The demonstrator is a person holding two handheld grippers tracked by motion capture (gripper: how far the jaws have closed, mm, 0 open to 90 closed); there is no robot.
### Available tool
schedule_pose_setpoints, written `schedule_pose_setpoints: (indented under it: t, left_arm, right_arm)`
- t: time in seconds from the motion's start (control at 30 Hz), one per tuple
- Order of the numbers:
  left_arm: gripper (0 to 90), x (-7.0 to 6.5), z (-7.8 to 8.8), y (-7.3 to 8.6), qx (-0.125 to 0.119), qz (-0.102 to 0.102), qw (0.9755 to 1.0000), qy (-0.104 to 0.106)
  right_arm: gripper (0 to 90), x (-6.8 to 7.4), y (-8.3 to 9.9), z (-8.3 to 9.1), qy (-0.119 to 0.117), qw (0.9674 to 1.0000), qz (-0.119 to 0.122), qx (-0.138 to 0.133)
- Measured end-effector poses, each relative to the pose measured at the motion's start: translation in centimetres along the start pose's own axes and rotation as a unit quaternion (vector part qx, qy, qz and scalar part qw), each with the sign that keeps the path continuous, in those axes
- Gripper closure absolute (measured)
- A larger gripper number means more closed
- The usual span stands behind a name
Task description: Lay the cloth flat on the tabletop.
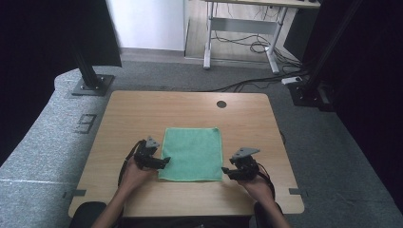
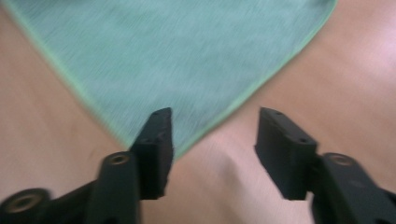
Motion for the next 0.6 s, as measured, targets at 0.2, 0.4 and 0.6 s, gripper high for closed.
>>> schedule_pose_setpoints:
  t: [0.2, 0.4, 0.6]
  left_arm:
    - [13.8, -0.4, 0.8, 1.8, 0.016, -0.008, 0.9998, -0.01]
    - [12.9, -0.5, 0.0, 1.9, 0.026, -0.011, 0.9994, -0.02]
    - [12.6, 0.1, -1.0, 1.2, 0.024, -0.002, 0.9992, -0.031]
  right_arm:
    - [31.1, -1.4, -0.7, -3.5, 0.029, 0.999, -0.033, 0.008]
    - [28.7, -1.7, 0.0, -4.7, 0.047, 0.998, -0.028, 0.032]
    - [27.5, -2.4, -0.3, -4.9, 0.056, 0.9976, -0.033, 0.026]
Point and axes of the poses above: each handheld gripper's, and its own axes: z roughly backward along the jaws, y roughly out of its underside, x roughly to its left, the point moved 3 cm from there along -z, roughly forward along the jaws, and after that the axes turned 15 degrees about -y, right-handed, at the moved point
